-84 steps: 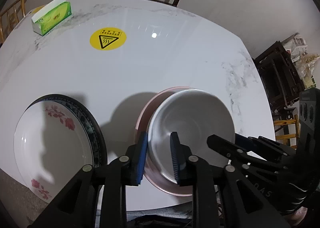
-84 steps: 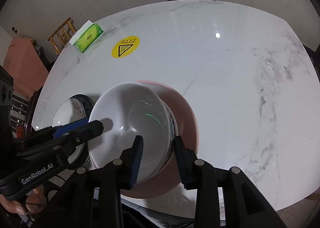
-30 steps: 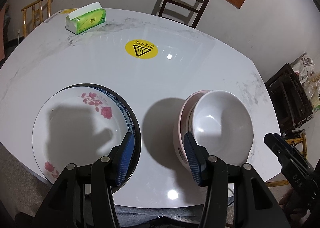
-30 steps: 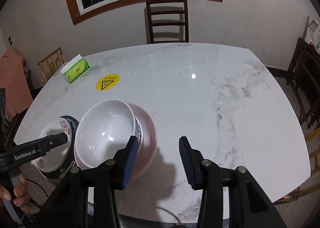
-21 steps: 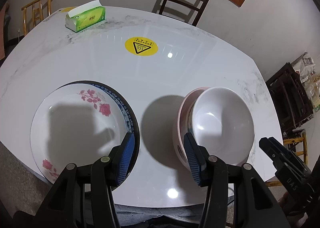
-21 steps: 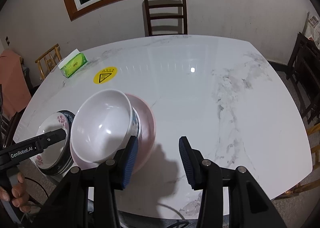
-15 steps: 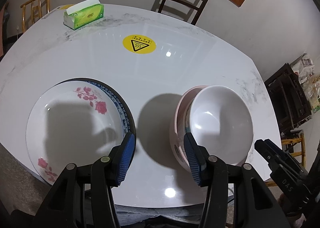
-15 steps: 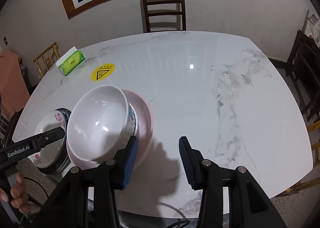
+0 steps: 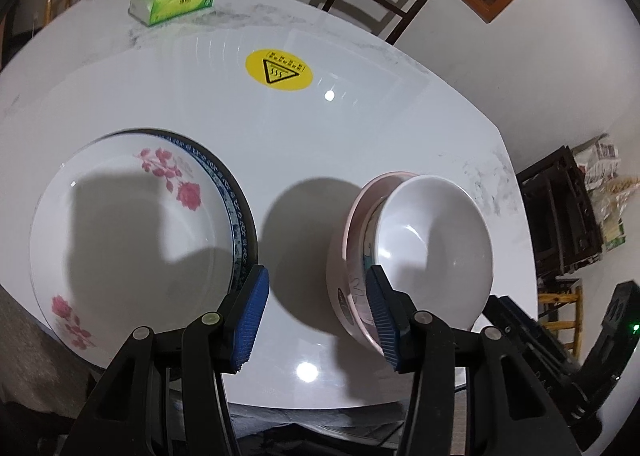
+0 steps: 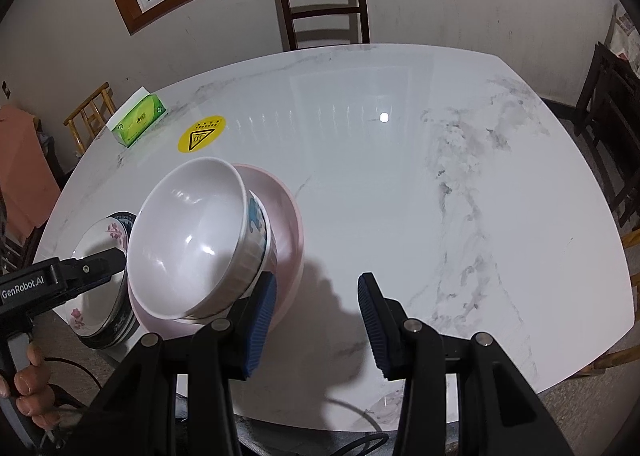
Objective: Organize plates and bowls
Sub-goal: 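Close the left tool on the pink bowl rim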
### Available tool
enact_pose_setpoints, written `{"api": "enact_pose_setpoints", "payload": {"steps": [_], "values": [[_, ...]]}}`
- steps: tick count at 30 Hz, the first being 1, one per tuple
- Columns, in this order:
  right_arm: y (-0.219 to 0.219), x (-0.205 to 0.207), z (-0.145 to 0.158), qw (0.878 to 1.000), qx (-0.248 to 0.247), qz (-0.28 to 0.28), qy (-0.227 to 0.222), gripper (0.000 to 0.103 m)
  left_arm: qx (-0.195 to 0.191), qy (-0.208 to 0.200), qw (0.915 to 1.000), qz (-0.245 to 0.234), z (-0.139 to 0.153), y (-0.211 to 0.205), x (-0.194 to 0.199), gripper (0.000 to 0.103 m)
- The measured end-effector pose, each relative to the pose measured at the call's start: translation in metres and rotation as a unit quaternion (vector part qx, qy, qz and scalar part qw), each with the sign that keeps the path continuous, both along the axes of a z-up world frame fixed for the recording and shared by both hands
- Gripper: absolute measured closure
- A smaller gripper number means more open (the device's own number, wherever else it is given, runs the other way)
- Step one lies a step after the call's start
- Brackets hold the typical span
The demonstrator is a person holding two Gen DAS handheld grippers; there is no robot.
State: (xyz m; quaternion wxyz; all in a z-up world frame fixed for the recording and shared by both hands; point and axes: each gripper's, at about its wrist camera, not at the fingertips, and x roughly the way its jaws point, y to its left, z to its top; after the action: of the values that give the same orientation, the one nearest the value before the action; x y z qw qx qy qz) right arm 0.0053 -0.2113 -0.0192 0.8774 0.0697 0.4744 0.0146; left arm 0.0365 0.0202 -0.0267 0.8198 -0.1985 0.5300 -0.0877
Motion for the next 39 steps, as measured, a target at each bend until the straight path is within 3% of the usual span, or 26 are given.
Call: {"api": "enact_pose_setpoints", "payload": {"steps": [11, 23, 39], "values": [[-0.004, 0.005, -0.007, 0.999, 0.037, -0.004, 0.021, 0.06, -0.042, 0.028, 0.9987, 0.011, -0.002, 0.007, 0.01, 0.061], [-0.001, 0.013, -0.01, 0.999, 0.031, -0.001, 0.038, 0.06, -0.005, 0.061, 0.9981, -0.003, -0.011, -0.002, 0.016, 0.066], [-0.001, 0.033, -0.027, 0.997, 0.02, -0.014, 0.076, 0.06, 0.014, 0.063, 0.9978, -0.015, -0.022, -0.014, 0.026, 0.075]]}}
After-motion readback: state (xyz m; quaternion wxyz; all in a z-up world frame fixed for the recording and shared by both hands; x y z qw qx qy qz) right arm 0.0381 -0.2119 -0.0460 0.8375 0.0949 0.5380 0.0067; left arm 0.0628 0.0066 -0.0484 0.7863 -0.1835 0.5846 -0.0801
